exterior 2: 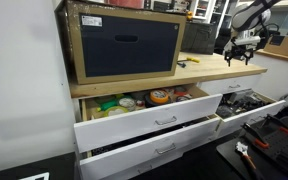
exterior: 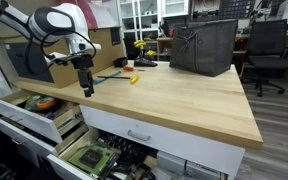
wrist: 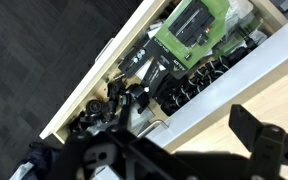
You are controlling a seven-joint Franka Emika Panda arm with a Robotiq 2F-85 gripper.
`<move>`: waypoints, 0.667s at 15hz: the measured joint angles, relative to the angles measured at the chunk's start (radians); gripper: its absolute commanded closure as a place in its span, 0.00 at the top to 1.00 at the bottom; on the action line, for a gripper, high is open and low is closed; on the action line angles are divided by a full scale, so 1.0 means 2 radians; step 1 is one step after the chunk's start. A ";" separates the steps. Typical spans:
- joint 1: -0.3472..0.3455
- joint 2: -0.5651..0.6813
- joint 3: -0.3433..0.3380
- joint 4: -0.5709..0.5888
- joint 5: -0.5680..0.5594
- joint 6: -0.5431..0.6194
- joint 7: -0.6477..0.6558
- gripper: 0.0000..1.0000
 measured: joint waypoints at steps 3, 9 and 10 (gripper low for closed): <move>0.000 -0.004 0.000 -0.001 0.000 -0.005 -0.001 1.00; 0.000 -0.004 0.000 -0.003 0.000 -0.005 -0.001 1.00; 0.000 -0.004 0.000 -0.003 0.000 -0.005 -0.001 1.00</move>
